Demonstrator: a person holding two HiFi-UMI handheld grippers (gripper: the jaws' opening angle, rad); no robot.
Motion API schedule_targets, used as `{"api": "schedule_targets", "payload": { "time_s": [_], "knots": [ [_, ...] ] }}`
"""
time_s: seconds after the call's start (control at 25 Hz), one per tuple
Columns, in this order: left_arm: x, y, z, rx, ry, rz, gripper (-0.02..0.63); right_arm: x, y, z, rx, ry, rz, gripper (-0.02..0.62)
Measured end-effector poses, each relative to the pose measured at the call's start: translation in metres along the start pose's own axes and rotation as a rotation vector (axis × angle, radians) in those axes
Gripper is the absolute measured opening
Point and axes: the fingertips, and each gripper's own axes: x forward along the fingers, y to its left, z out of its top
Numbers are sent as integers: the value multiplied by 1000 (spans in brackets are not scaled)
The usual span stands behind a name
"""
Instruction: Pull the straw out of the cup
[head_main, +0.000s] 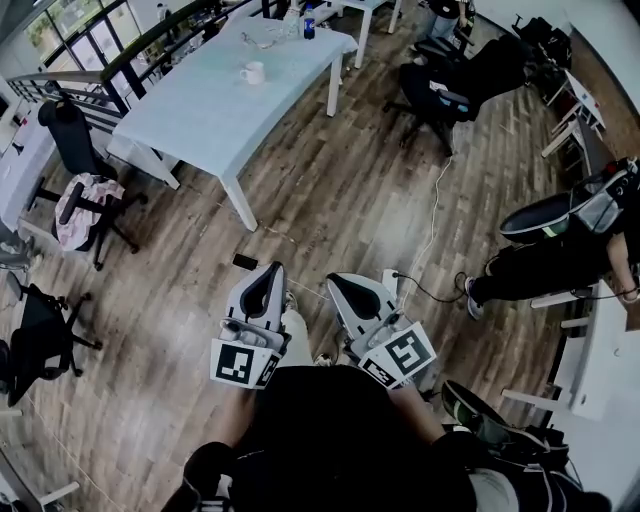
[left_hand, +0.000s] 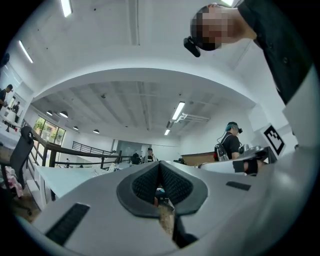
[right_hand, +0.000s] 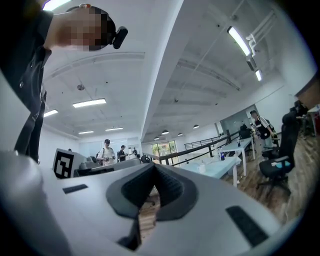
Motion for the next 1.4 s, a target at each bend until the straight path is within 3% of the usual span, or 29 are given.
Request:
{"api": "schedule_targets", "payload": {
  "time_s": [0.32,0.8,1.4],
  "knots": [
    [69,70,3,-50,-48,17,12,87,-50,17,-38,9,5,8],
    [155,172,1,-21,-39,-30,12,211,-110,27,-24,-17,-29,8],
    [197,212,-9,-51,-21,-13,12,263,-142,28,-8,-1,-6,8]
  ]
}}
